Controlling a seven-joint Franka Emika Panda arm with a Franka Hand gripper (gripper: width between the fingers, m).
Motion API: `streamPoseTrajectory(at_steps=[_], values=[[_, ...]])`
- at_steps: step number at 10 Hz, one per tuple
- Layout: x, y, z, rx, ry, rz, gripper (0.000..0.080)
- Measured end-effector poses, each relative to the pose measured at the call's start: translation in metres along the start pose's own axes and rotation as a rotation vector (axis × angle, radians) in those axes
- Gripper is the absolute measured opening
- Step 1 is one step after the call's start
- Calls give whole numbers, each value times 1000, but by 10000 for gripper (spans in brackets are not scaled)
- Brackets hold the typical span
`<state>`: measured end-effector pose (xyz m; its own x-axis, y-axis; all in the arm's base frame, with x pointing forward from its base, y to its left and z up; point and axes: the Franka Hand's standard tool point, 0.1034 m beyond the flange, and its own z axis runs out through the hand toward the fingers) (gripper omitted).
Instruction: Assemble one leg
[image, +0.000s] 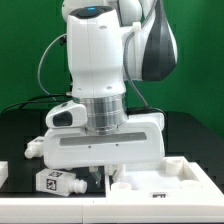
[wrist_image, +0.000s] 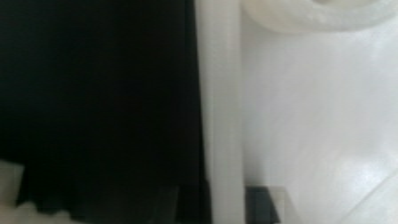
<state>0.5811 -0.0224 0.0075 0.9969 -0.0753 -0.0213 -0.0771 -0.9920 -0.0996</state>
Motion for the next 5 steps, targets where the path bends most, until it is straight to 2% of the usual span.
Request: streamPoseTrajectory(at_steps=[3,5], values=[[0,0,1,0,-1,3,51],[6,-1,0,-5,-42,74,52]])
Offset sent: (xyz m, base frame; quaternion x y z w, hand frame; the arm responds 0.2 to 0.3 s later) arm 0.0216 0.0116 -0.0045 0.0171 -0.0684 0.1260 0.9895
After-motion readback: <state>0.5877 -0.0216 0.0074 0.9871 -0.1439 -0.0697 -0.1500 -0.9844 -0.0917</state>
